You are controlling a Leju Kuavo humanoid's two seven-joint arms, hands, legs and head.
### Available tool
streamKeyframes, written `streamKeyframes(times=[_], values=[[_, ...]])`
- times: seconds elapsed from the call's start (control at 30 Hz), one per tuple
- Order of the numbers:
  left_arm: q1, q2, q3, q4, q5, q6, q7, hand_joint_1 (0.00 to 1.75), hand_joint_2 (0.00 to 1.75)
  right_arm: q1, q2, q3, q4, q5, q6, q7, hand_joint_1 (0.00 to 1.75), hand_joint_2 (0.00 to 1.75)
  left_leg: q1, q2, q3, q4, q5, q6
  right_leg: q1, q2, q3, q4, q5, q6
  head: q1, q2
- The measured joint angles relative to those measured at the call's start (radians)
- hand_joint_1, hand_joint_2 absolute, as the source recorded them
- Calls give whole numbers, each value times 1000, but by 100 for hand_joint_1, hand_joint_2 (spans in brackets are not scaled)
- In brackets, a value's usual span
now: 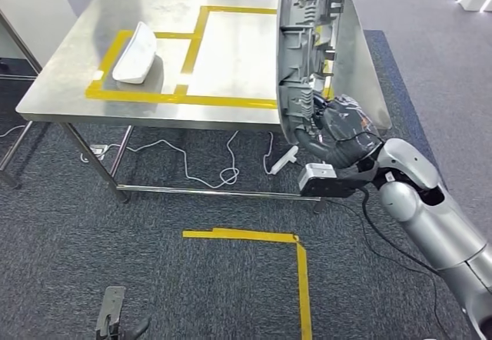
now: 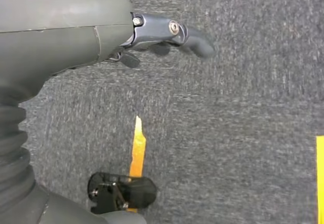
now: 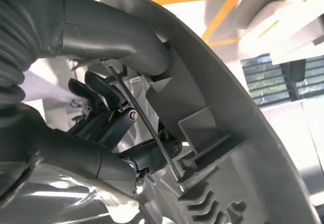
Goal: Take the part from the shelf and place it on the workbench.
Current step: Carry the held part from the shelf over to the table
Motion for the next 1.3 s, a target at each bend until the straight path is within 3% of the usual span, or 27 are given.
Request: streamKeyframes(times=[0.07, 0.13, 0.23, 0.27, 0.3, 0.33, 0.4, 0.43, 0.47, 0.53, 0.63, 0.73, 0.77, 0.8, 0.83, 0.9, 0.93, 0.97, 1.07, 1.13, 1.17, 1.23, 1.27, 1.3], values=[[-1, 0, 0, 0, 2, 0, -1, 0, 175, 3, 0, 0, -3, 3, -1, 1, 175, 175, 2, -2, 8, -10, -12, 16, -1, -1, 0, -1, -8, 11, 1, 0], [-3, 0, 0, 0, 3, 0, -2, 0, 175, 5, 0, 0, -6, 4, -1, 1, 175, 175, 5, -3, 19, -16, -18, 30, -3, -2, -29, 53, -34, 19, 3, 0], [-4, -2, 0, 0, 3, 0, -3, 0, 175, 9, 0, 0, -7, 6, -4, 0, 175, 175, 4, -4, 29, -17, -31, 41, -3, -3, -161, 257, -96, 21, 8, 0], [-2, -2, 0, 0, 3, 1, -3, 0, 175, 13, 0, 1, -7, 7, -5, 0, 175, 175, 3, -5, 34, -17, -36, 41, -2, -3, -199, 304, -98, 21, 7, 0], [-1, -2, 0, 0, 4, 1, -3, 0, 175, 19, 0, 1, -7, 7, -5, 0, 175, 175, 1, -6, 42, -17, -43, 41, -2, -3, -218, 310, -72, 18, 8, 0], [-1, -2, 0, 0, 4, 1, -3, 0, 175, 24, 0, 1, -7, 8, -5, 0, 175, 175, 0, -7, 53, -17, -50, 41, -1, -3, -217, 276, -28, 14, 8, 0], [0, -3, 0, 0, 4, 1, -3, 0, 175, 29, 0, 1, -6, 8, -5, 1, 175, 175, -3, -9, 77, -18, -68, 38, 3, -4, -173, 142, 76, 0, 7, 0], [-1, -4, 0, 0, 4, 1, -3, 0, 175, 29, 0, 0, -6, 8, -6, 1, 175, 175, -4, -10, 84, -18, -74, 35, 7, -5, -150, 90, 103, -8, 5, 0], [-1, -5, 0, 0, 4, 1, -3, 0, 175, 27, 0, 0, -6, 8, -6, 1, 175, 175, -4, -10, 87, -18, -78, 31, 11, -6, -133, 55, 112, -13, 4, 0], [-1, -7, 0, 0, 5, 1, -3, 0, 175, 25, 0, 0, -7, 9, -7, 1, 175, 175, -4, -8, 87, -19, -84, 19, 15, -6, -116, 33, 91, -19, 3, 0], [-5, -6, 0, -1, 5, 1, -3, 0, 175, 27, 0, -1, -8, 9, -7, 3, 175, 175, -5, -5, 74, 19, -113, 0, 5, -7, -91, 9, 71, -28, 1, 0], [-3, -3, 0, -1, 5, 2, -3, 0, 175, 30, 0, 0, -8, 10, -7, 6, 175, 175, 3, -3, -22, 192, -169, -19, 1, -8, -68, 3, 56, -35, -1, 0], [-2, -3, 0, -1, 5, 2, -3, 0, 175, 31, 0, 1, -8, 12, -7, 8, 175, 175, 5, -3, -54, 237, -171, -22, 1, -7, -61, 4, 49, -35, -2, 0], [0, -2, 0, -1, 5, 2, -3, 0, 175, 33, 0, 2, -8, 14, -7, 8, 175, 175, 6, -2, -73, 249, -154, -24, 1, -5, -51, 4, 42, -34, -2, 0], [0, -2, 0, -1, 6, 2, -3, 0, 175, 35, 0, 3, -8, 17, -7, 9, 175, 175, 7, -2, -75, 226, -116, -25, 1, -4, -40, 4, 34, -33, -2, 0], [0, 0, 0, -1, 6, 3, -2, 0, 175, 37, 0, 4, -8, 22, -8, 10, 175, 175, 6, -1, -44, 113, -22, -20, 1, -3, -15, 3, 16, -27, -1, 0], [0, 1, 0, -1, 6, 4, -2, 0, 175, 36, 0, 5, -8, 25, -9, 10, 175, 175, 4, -1, -25, 63, 5, -16, 2, -2, -7, 3, 8, -23, -1, 0], [0, 1, 0, 0, 6, 4, -2, 0, 175, 35, 0, 6, -8, 26, -10, 10, 175, 175, 2, -1, -9, 27, 11, -9, 3, -1, -2, 3, 3, -18, 0, 0], [0, 0, -1, 0, 6, 8, -1, 0, 175, 34, 0, 8, -9, 32, -13, 10, 175, 175, 0, -2, 12, -7, -22, 13, 4, -1, -5, 0, -7, -1, 0, 0], [-1, 0, -1, 0, 6, 10, -2, 0, 175, 35, 0, 9, -10, 34, -12, 11, 175, 175, 5, -3, 23, -17, -28, 25, 3, -3, -22, 29, -27, 9, 5, 0], [-1, 0, -1, 0, 6, 11, -2, 0, 175, 36, 0, 9, -11, 34, -13, 11, 175, 175, 7, -4, 29, -21, -30, 30, 2, -4, -47, 71, -46, 13, 8, 0], [1, -2, -1, 0, 6, 12, -1, 0, 175, 40, 0, 10, -10, 34, -13, 11, 175, 175, 7, -5, 39, -22, -38, 37, 1, -4, -133, 215, -93, 17, 12, 0], [4, -2, -1, 0, 6, 12, -1, 0, 175, 45, 0, 11, -9, 34, -14, 11, 175, 175, 7, -5, 46, -22, -45, 38, 1, -4, -176, 277, -102, 18, 12, 0], [8, -3, -1, 0, 5, 12, -1, 0, 175, 52, 0, 14, -8, 34, -14, 12, 175, 175, 7, -5, 55, -22, -53, 38, 1, -4, -207, 312, -91, 19, 12, 0]])
